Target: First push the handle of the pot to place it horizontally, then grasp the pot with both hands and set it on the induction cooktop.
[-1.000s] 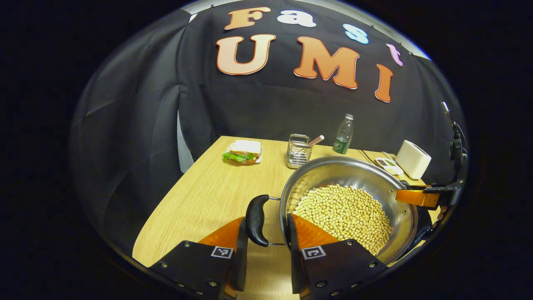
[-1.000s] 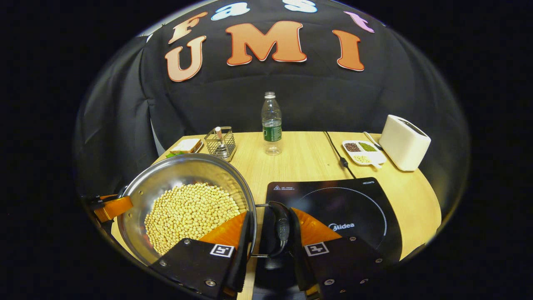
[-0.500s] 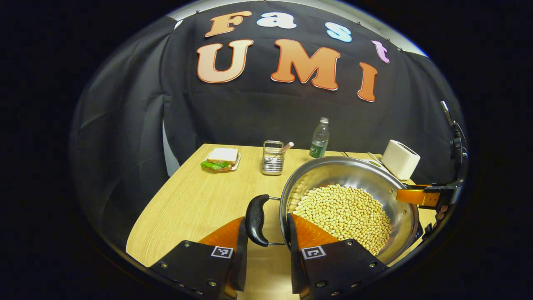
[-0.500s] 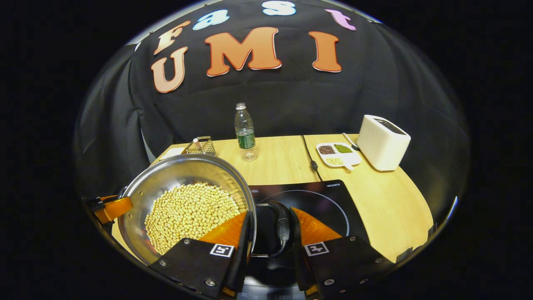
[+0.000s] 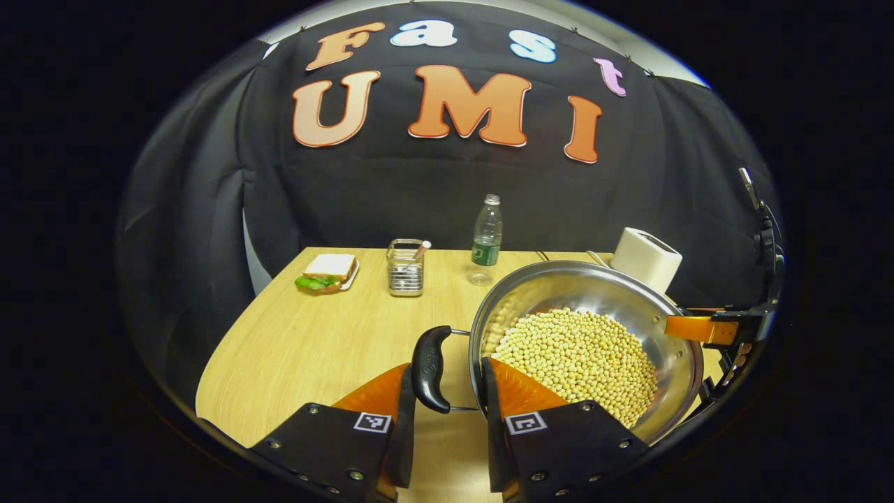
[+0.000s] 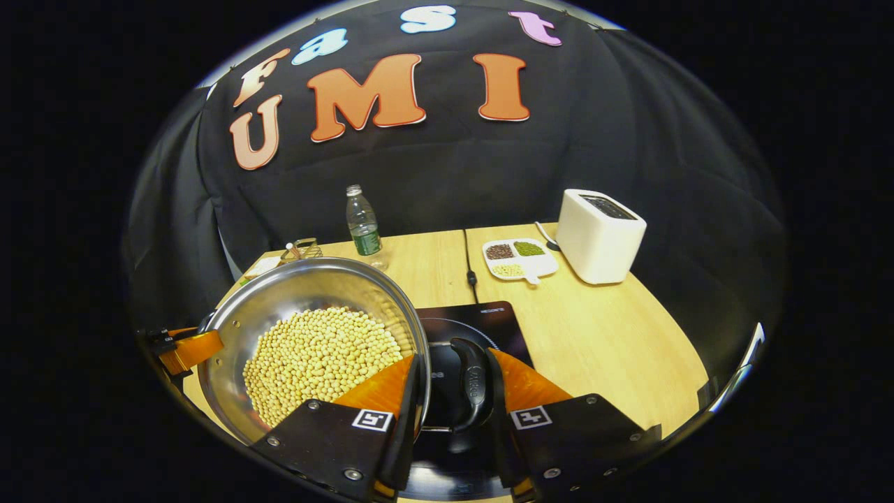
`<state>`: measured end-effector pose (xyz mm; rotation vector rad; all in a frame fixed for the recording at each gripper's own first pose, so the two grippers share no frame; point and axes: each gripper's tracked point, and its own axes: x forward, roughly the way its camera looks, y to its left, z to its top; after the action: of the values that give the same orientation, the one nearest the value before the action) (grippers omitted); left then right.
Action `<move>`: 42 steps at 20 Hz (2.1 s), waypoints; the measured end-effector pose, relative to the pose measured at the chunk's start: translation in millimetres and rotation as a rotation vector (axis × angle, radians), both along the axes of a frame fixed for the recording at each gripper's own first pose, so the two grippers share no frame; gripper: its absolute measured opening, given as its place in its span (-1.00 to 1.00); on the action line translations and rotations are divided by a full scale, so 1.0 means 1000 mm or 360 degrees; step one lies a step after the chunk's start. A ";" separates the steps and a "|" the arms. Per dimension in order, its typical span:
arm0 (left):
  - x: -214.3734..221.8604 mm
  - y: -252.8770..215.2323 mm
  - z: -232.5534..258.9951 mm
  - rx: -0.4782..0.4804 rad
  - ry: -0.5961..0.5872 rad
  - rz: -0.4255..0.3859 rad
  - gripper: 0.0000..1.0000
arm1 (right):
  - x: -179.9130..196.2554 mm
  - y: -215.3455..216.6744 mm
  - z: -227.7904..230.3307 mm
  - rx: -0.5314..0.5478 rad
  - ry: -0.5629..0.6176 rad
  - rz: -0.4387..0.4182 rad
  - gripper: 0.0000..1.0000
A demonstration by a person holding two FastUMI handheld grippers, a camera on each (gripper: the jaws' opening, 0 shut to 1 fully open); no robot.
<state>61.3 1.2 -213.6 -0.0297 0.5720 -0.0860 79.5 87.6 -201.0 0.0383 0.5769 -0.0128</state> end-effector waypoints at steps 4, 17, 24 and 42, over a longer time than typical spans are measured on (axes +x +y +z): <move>0.003 -0.032 -0.002 0.0004 0.0012 -0.0046 -0.12 | -0.005 -0.032 -0.006 0.0022 0.0022 -0.0047 -0.05; 0.012 -0.083 -0.029 0.0036 0.0117 -0.0111 -0.12 | 0.002 -0.080 -0.044 0.0059 0.0119 -0.0103 -0.05; 0.013 -0.091 -0.044 0.0008 0.0167 -0.0129 -0.14 | 0.002 -0.093 -0.055 0.0037 0.0111 -0.0104 -0.05; -0.016 -0.016 0.229 0.0170 -0.0748 0.0149 0.83 | -0.057 -0.121 0.177 -0.0064 -0.0638 -0.0067 0.89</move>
<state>45.4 -14.6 15.9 0.0668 0.1042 0.0294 22.4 -33.8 -24.4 0.0130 0.1746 -0.0564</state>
